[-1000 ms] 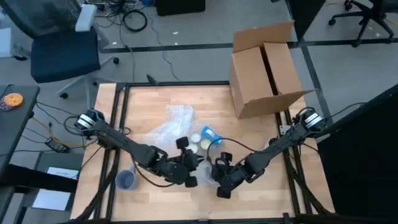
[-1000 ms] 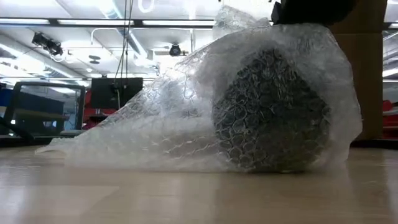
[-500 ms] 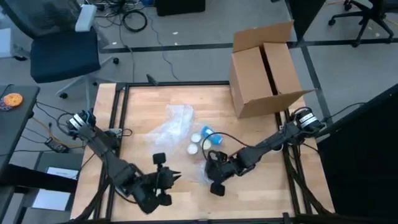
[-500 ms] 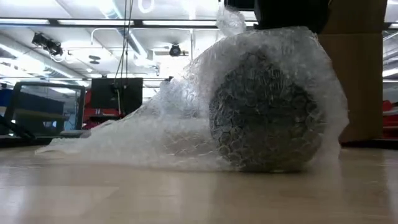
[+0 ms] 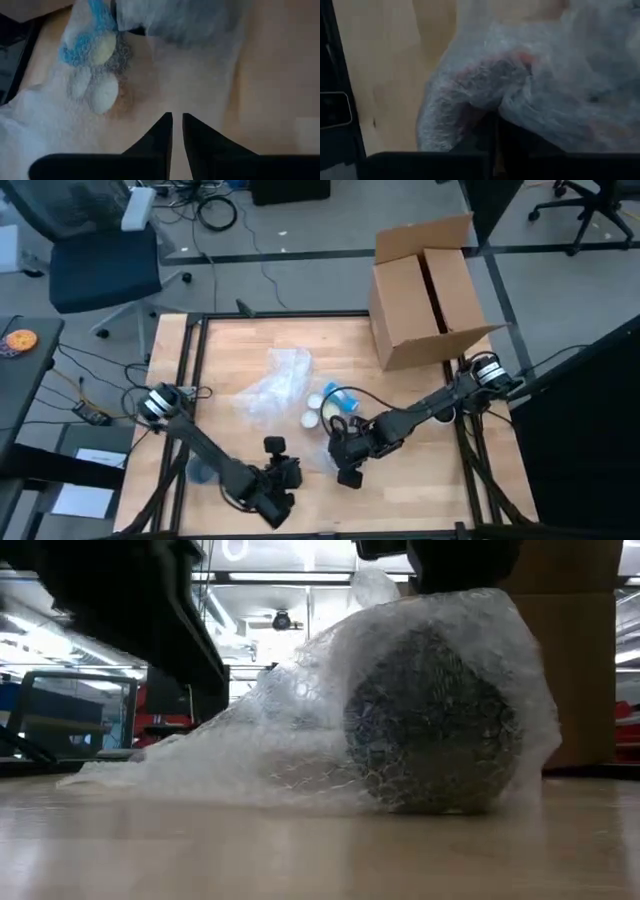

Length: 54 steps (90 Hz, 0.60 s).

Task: Wrap mug
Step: Wrap the black mug with the transparent bubble wrap

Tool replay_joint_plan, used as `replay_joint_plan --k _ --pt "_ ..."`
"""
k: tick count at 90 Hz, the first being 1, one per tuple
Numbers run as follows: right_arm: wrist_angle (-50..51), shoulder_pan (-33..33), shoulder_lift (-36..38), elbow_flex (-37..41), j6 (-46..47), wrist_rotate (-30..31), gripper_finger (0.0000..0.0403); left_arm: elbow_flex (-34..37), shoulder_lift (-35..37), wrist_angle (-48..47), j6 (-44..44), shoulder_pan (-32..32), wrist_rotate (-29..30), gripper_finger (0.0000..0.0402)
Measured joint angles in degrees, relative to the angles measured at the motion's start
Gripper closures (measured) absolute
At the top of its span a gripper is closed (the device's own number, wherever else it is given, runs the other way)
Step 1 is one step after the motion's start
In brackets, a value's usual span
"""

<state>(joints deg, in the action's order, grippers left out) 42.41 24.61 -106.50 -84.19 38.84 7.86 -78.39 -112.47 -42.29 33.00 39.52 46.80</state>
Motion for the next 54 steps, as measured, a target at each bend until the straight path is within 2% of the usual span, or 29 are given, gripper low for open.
replay_joint_plan --k 15,31,42,54 --pt "4.94 0.46 0.00 -3.69 -1.12 2.12 0.0403 0.00 -1.28 6.69 -5.88 -3.14 -1.70 0.0373" --pt "7.73 0.69 0.14 -7.21 -4.84 4.58 0.0403 0.00 -1.28 12.08 -10.17 -3.49 -2.79 0.0373" --pt "7.70 0.11 -0.23 -7.38 -4.63 4.72 0.0403 -0.03 -1.26 12.12 -10.41 -3.56 -2.77 0.0373" --pt "8.35 -0.08 -3.45 -7.40 -4.58 4.01 0.0403 -1.63 -0.46 7.43 -10.35 -3.42 -2.80 0.0373"
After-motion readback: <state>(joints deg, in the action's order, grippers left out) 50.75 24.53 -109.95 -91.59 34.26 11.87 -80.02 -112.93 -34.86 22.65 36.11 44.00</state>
